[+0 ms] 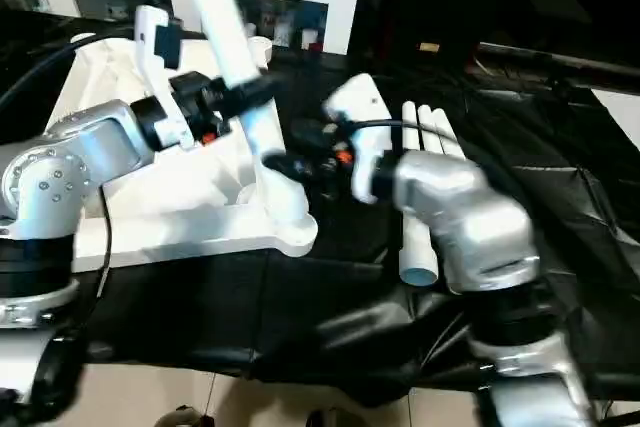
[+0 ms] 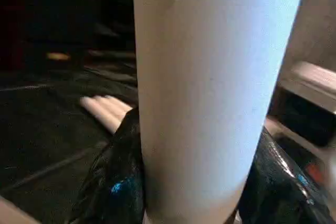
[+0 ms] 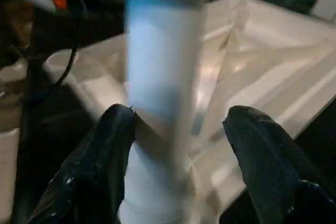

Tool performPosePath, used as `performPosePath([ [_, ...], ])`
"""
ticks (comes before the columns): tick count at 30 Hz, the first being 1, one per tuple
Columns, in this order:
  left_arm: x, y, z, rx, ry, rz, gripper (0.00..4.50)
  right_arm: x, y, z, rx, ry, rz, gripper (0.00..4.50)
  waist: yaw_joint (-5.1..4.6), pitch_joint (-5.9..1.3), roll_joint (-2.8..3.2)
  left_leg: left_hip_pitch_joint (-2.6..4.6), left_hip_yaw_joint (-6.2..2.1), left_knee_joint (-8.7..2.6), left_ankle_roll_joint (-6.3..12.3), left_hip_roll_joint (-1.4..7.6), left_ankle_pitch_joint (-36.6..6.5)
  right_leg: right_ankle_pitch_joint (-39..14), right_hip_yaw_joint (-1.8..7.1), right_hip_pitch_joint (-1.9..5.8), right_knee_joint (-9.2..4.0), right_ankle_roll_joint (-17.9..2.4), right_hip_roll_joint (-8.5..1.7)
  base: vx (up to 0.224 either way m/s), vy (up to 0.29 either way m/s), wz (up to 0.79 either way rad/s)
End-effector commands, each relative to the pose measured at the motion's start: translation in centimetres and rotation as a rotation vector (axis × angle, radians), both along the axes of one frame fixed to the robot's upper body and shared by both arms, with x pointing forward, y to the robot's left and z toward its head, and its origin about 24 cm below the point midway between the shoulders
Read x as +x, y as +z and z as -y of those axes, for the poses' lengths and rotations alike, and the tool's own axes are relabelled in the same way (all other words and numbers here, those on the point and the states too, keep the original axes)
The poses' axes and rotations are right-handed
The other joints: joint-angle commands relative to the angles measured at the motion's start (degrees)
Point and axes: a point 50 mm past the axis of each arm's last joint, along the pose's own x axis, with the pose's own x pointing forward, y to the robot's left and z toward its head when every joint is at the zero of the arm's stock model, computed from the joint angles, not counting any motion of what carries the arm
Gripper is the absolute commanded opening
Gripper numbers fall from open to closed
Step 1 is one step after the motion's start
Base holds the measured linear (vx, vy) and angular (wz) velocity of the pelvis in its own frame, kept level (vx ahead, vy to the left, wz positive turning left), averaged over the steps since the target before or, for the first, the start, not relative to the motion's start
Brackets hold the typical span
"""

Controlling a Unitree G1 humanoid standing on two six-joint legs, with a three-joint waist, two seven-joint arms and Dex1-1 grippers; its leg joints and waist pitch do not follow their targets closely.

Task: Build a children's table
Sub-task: Pick table leg

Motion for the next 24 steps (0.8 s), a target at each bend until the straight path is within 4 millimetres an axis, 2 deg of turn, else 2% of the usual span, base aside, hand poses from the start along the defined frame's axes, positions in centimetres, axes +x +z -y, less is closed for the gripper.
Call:
performPosePath([
  [1,-1.0,1.3,1.0,0.004,-0.133,0.055,1.85,-0.1,1.0,0.1,0.04,0.054,-0.032,3.01,-0.04,-4.34,0.42,0.49,-0.27,-3.81,1.49,2.07,-3.8,-8.1,2.76,4.41,-3.67,-11.3,-3.69,0.0,0.0,0.0],
  [2,-1.0,1.4,1.1,0.005,-0.15,0.058,1.85,-0.1,1.1,0.1,0.05,0.065,-0.044,3.01,-0.16,-4.37,0.52,0.31,-0.38,-3.85,1.3,2.07,-3.8,-8.8,2.75,4.56,-3.62,-11.2,-3.79,0.0,0.0,0.0],
  [5,-1.2,1.7,1.2,0.001,-0.206,0.072,1.85,-0.3,1.3,-0.1,0.057,0.118,-0.084,3.01,-0.24,-4.18,0.49,0.48,-0.33,-3.83,1.26,2.1,-4.4,-11.1,2.76,4.26,-3.93,-10.7,-3.79,0.0,0.0,0.0],
  [7,-1.2,2.0,1.2,-0.012,-0.238,0.081,1.85,-0.6,1.2,-0.4,0.042,0.166,-0.117,3.01,-0.16,-4.18,0.45,0.54,-0.3,-3.85,1.0,2.14,-4.3,-11.2,2.74,4.19,-3.96,-10.7,-3.78,0.0,0.0,0.0],
  [8,-1.2,2.1,1.2,-0.018,-0.242,0.082,1.85,-0.7,1.2,-0.4,0.039,0.177,-0.125,3.01,-0.13,-4.09,0.22,0.46,-0.27,-3.84,1.04,2.07,-4.2,-11.3,2.74,4.21,-3.95,-10.6,-3.7,0.0,0.0,0.0],
  [9,-1.2,2.1,1.2,-0.019,-0.242,0.082,1.85,-0.7,1.2,-0.5,0.039,0.18,-0.127,3.01,-0.05,-4.08,0.3,0.44,-0.31,-3.85,0.9,2.1,-4.1,-11.3,2.76,4.21,-3.94,-10.6,-3.82,0.0,0.0,0.0],
  [13,-1.5,2.7,1.4,-0.069,-0.305,0.086,1.85,-1.2,0.1,-1.0,-0.001,0.236,-0.183,3.01,-0.01,-4.03,0.17,0.33,-0.33,-3.86,0.59,2.1,-4.1,-11.6,2.68,4.21,-4.0,-10.3,-3.84,0.0,0.0,0.0],
  [18,-1.5,2.9,1.2,-0.081,-0.321,0.083,1.85,-0.9,-0.3,-1.1,-0.014,0.216,-0.215,2.54,0.01,-3.99,0.11,0.25,-0.34,-3.89,0.12,2.08,-4.4,-12.6,2.7,4.19,-4.11,-9.9,-3.81,0.0,0.0,0.0],
  [20,-1.5,2.8,1.1,-0.079,-0.334,0.079,1.85,-0.8,-0.2,-1.2,-0.006,0.213,-0.221,2.29,-0.01,-3.9,0.28,0.28,-0.36,-3.96,-0.02,2.05,-4.6,-13.4,2.69,4.13,-4.22,-9.3,-3.77,0.0,0.0,0.0],
  [24,-1.3,2.7,1.0,-0.076,-0.337,0.069,1.84,-0.7,-0.1,-1.2,-0.001,0.21,-0.223,2.06,-0.02,-3.91,0.37,0.36,-0.41,-4.0,-0.27,2.09,-4.9,-13.3,2.65,4.05,-4.22,-9.4,-3.76,0.0,0.0,0.0],
])
